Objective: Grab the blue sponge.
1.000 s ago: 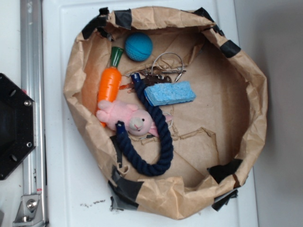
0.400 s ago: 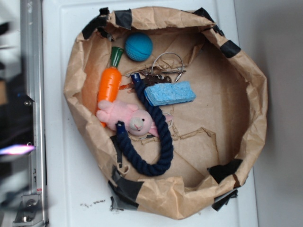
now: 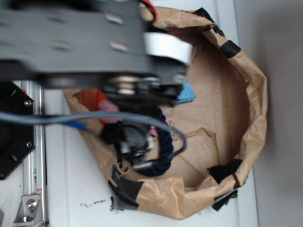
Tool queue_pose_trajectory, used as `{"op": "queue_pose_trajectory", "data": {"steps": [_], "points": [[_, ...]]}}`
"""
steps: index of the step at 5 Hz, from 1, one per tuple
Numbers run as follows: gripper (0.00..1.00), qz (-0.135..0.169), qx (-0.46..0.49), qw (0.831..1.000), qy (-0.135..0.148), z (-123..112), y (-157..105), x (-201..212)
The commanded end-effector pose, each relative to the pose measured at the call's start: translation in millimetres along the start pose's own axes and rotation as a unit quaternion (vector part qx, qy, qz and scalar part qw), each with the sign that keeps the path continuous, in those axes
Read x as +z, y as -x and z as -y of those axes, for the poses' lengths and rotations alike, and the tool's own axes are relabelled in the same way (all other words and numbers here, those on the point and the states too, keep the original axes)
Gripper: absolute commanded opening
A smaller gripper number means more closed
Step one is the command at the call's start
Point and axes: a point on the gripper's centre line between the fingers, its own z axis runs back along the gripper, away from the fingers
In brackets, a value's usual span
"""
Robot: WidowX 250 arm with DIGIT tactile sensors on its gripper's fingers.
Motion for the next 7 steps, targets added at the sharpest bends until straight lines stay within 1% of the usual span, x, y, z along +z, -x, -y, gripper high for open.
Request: {"op": "queue_pose_trajectory", "data": {"steps": [1,2,3,4,5,6,7], "points": [[1.0,-0.022,0.036,0.998,-0.041,-32,-18,-53],[1.0,-0.017,-0.002,1.0,-0.02,-17,-36,-55],[1.0,-0.037,0.005,0.999,-0.022,-9,-50,-64],[1.0,-0.063,0.012,0.996,-0.06,-16,-56,-83],[0.5,-0.103,0.024,0.991,-0.076,-24,-46,-103],[0.0,-0.102,0.017,0.991,-0.083,-22,-36,-101],[0.0,-0.09,0.006,0.994,-0.069,-23,-36,-82]]}}
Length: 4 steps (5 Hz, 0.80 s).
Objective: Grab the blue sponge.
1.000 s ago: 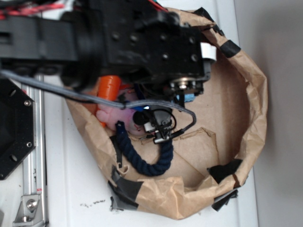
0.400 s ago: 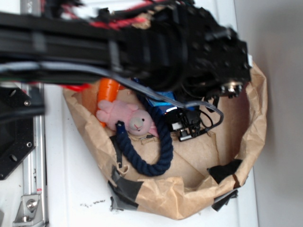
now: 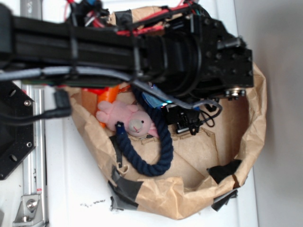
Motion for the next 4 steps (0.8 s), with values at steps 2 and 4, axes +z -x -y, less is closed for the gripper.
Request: {"op": "queue_pose_trajectory", "data": {"steps": [2,4], "points": [[0.0,0.133,-0.058,0.988,0.054,-23,18,111],[0.0,0.195,-0.142,0.969,0.058,-3,51,180]]}}
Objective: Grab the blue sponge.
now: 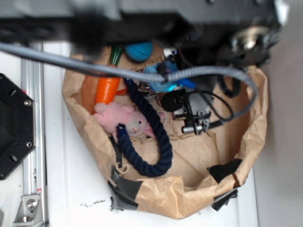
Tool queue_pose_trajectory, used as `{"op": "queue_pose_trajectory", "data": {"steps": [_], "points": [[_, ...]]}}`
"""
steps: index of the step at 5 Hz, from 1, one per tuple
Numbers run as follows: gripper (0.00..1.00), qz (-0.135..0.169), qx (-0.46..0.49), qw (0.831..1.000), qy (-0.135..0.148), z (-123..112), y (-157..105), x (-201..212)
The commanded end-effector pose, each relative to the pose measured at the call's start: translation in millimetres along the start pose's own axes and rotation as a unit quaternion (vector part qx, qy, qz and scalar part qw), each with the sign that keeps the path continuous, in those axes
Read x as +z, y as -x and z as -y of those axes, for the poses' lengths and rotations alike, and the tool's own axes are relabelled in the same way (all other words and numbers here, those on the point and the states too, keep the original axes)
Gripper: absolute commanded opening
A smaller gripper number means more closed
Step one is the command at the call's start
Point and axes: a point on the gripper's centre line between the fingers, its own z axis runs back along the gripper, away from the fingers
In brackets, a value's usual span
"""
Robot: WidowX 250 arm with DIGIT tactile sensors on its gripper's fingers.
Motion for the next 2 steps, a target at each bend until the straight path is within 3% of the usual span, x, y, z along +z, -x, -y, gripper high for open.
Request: {"op": "queue_pose_trajectory", "data": {"steps": [1,2], "points": [[0.0,0.065,-0.052,0.996,-0.008,20.5,8.5,31.0],[0.0,0.056,-0.057,0.997,-0.011,21.2,7.4,27.5]]}}
